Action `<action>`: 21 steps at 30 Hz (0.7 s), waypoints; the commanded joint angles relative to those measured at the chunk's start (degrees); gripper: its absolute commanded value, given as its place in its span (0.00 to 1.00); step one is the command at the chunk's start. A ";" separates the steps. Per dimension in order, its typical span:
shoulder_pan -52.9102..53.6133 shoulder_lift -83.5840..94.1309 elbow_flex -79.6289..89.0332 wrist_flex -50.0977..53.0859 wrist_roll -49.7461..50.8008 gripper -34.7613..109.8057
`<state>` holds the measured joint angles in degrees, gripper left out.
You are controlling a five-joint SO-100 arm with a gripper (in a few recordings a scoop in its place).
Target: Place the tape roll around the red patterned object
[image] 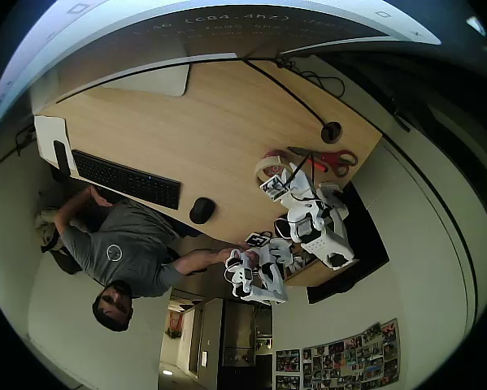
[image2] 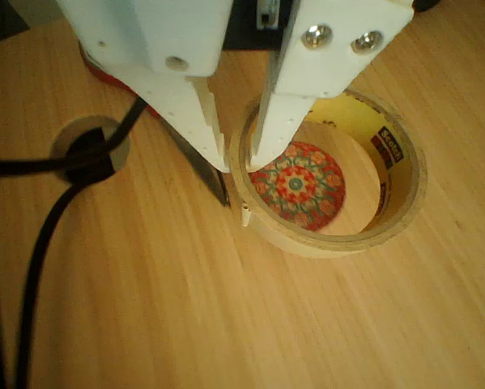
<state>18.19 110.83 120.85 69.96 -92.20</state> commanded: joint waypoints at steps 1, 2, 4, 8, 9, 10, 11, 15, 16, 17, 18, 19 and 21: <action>0.53 1.32 0.18 0.09 -0.88 0.24; 0.53 1.76 0.00 0.35 -0.97 0.24; 0.53 2.37 -0.26 1.05 -0.97 0.24; 0.35 3.08 -0.26 1.67 -0.53 0.28; 0.26 3.08 -0.26 1.76 -0.53 0.29; 0.18 3.08 -0.26 1.85 -0.44 0.30; 0.09 3.08 -0.26 1.85 -0.44 0.31; -0.26 3.25 -0.26 1.85 -0.44 0.34; -0.26 3.25 -0.35 1.93 -0.44 0.36; -0.35 3.25 -0.53 2.29 -0.44 0.39; -0.44 3.43 -0.88 2.81 -0.44 0.41; -0.53 3.60 -1.58 3.52 -0.44 0.42; -1.32 4.31 -3.78 5.45 -0.44 0.46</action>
<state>17.23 112.24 120.23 73.21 -92.37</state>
